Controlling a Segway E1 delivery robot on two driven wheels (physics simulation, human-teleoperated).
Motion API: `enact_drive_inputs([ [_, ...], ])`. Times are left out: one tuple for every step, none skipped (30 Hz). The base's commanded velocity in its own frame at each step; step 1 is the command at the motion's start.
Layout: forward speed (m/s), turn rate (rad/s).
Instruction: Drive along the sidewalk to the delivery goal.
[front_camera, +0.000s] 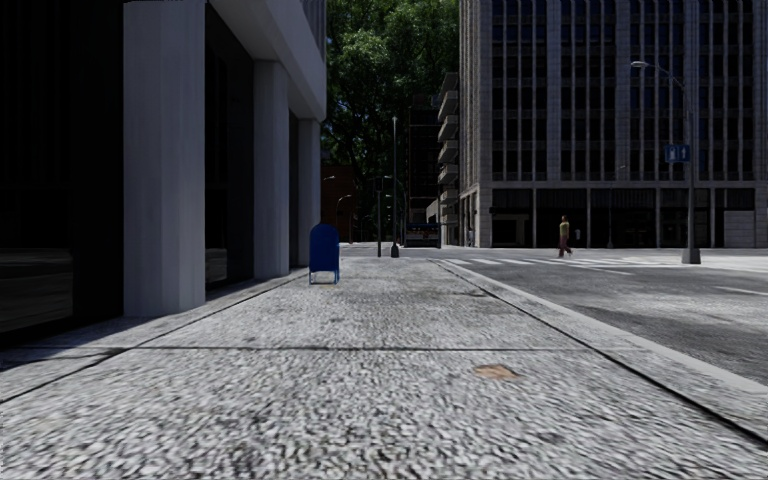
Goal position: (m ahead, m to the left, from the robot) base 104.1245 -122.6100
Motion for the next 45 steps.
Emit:
enact_drive_inputs([
  [2.0,0.0],
  [2.0,0.0],
  [2.0,0.0],
  [2.0,0.0],
  [2.0,0.0],
  [2.0,0.0],
  [2.0,0.0],
  [2.0,0.0],
  [2.0,0.0],
  [2.0,0.0],
  [2.0,0.0],
  [2.0,0.0],
  [2.0,0.0],
  [2.0,0.0],
  [2.0,0.0],
  [2.0,0.0],
  [2.0,0.0],
  [2.0,0.0],
  [2.0,0.0],
  [2.0,0.0],
  [2.0,0.0],
  [2.0,0.0],
  [2.0,0.0],
  [2.0,0.0],
  [2.0,0.0],
  [2.0,0.0],
  [2.0,0.0],
  [2.0,0.0],
  [2.0,0.0],
  [2.0,0.0],
  [2.0,0.0],
  [2.0,0.0],
  [2.0,0.0],
  [2.0,0.0],
  [2.0,0.0],
  [2.0,0.0],
  [2.0,0.0],
  [2.0,0.0],
  [2.0,0.0],
  [2.0,0.0],
  [2.0,0.0],
  [2.0,0.0],
  [2.0,0.0],
  [2.0,0.0],
  [2.0,0.0],
])
